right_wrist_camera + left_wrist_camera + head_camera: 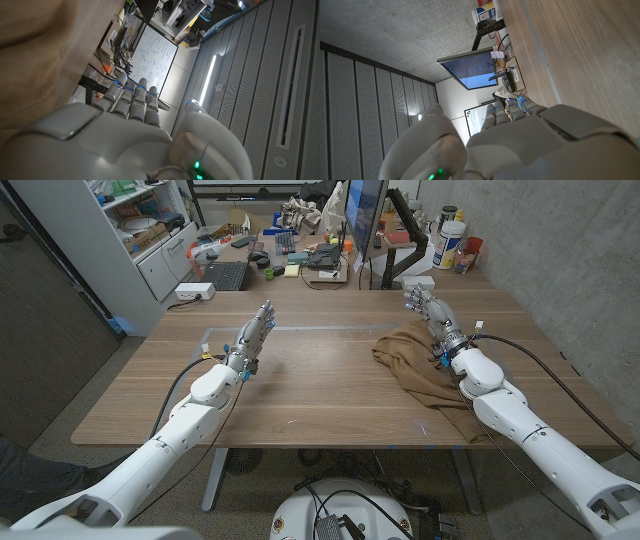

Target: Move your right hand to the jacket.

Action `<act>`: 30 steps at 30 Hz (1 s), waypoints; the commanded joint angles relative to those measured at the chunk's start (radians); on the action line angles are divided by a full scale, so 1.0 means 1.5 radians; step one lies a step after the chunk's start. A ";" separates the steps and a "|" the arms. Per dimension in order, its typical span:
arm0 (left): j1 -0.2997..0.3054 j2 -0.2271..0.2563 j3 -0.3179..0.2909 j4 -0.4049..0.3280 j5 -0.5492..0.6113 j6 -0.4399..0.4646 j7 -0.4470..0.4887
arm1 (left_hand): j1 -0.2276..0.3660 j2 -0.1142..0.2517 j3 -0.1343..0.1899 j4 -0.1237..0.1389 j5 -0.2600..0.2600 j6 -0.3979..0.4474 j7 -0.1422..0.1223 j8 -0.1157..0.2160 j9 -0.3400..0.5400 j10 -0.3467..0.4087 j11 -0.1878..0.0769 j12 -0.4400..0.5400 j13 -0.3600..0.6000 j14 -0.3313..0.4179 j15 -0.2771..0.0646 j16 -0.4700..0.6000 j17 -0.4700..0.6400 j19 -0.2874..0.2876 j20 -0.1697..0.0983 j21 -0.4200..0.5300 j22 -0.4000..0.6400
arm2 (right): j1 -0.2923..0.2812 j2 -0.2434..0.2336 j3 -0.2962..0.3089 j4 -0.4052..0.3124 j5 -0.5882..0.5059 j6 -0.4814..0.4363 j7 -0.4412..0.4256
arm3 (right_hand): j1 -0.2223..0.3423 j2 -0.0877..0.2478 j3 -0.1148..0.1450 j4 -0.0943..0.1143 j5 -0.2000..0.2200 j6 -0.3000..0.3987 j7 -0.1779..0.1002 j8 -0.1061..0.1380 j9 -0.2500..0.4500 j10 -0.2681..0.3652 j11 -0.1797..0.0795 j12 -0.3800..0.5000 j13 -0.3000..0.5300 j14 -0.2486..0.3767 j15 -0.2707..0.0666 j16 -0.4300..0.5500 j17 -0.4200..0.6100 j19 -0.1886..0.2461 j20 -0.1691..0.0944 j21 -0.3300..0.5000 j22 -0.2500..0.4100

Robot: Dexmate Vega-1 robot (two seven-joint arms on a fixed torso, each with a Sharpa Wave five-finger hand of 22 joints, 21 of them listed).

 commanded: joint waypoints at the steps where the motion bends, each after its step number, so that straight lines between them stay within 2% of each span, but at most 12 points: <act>1: 0.002 0.006 0.001 -0.007 0.000 0.007 -0.004 | 0.004 0.005 -0.002 -0.001 0.005 0.005 0.002 0.002 0.002 0.003 -0.004 0.003 0.001 -0.005 -0.002 0.004 0.003 -0.005 -0.019 -0.001 0.003 | -0.007 -0.015 0.007 -0.023 -0.025 -0.002 -0.019 | 0.006 0.000 0.000 -0.005 0.004 0.005 -0.003 -0.002 0.001 0.006 -0.001 -0.001 0.004 0.009 0.000 0.006 0.001 0.006 -0.001 -0.002 0.003; 9: 0.001 0.006 0.000 -0.005 0.001 0.002 -0.007 | 0.004 0.006 -0.003 -0.001 0.005 0.005 0.003 0.002 0.002 0.003 -0.005 0.003 0.001 -0.005 -0.002 0.004 0.003 -0.005 -0.018 -0.002 0.003 | -0.019 -0.025 0.012 -0.046 -0.042 -0.005 -0.036 | 0.006 0.000 0.000 -0.006 0.004 0.009 0.002 -0.002 0.001 0.010 -0.001 -0.002 0.004 0.012 -0.003 0.006 0.001 0.009 -0.002 -0.005 0.003; 30: 0.011 0.018 -0.008 -0.022 0.001 0.003 -0.002 | 0.005 0.008 -0.005 -0.002 0.006 0.006 0.003 0.001 0.002 0.003 -0.004 0.003 0.001 -0.005 -0.001 0.003 0.003 -0.006 -0.018 -0.006 0.004 | -0.035 -0.049 0.023 -0.075 -0.102 -0.001 -0.068 | 0.006 0.000 -0.001 -0.008 0.004 0.014 -0.001 -0.003 0.001 0.015 -0.001 -0.004 0.004 0.016 -0.004 0.006 0.000 0.011 -0.001 -0.012 0.004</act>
